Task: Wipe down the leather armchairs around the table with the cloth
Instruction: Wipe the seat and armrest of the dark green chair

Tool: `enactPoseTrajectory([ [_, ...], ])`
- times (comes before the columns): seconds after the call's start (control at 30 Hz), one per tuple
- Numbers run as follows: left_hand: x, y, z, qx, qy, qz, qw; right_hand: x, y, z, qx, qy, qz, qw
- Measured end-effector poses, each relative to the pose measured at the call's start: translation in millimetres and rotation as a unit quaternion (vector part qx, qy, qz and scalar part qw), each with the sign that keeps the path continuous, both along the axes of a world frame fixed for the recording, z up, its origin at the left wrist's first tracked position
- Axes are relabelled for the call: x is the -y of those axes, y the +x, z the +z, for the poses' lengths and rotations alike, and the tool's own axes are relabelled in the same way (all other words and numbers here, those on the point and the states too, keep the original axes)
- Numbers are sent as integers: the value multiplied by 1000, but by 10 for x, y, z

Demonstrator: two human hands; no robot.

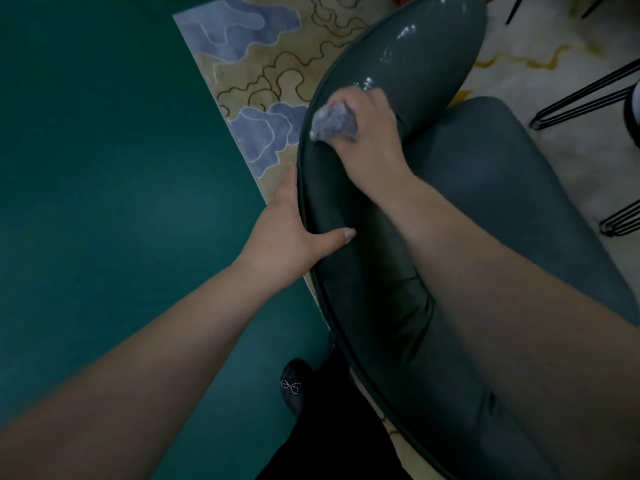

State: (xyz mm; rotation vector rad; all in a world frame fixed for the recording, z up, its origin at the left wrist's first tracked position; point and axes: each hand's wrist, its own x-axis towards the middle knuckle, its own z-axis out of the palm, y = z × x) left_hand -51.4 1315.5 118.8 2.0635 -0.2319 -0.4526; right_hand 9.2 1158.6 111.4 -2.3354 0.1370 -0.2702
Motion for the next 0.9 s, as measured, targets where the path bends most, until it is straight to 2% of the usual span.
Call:
enactPoseTrajectory([
  [0.1, 24, 91, 15, 0, 4, 2, 1000, 1, -74, 7, 14, 4, -8, 1000],
  [0.27, 70, 189, 42, -7, 22, 0, 1000, 60, -912, -102, 25, 70, 43, 996],
  [0.4, 123, 200, 33, 4, 39, 22, 999, 124, -370, -85, 3, 21, 46, 999],
  [0.53, 183, 441, 11, 12, 45, 12, 999, 236, 398, -20, 8, -50, -13, 999],
  [0.6, 198, 595, 11, 16, 50, -8, 999, 284, 441, -28, 9, -47, -27, 998],
  [0.77, 208, 887, 6, 8, 57, -59, 997, 121, -247, -140, 37, 42, -36, 998],
  [0.9, 249, 1070, -5, -22, 40, -90, 995, 170, 261, -146, 25, 6, -100, 995],
])
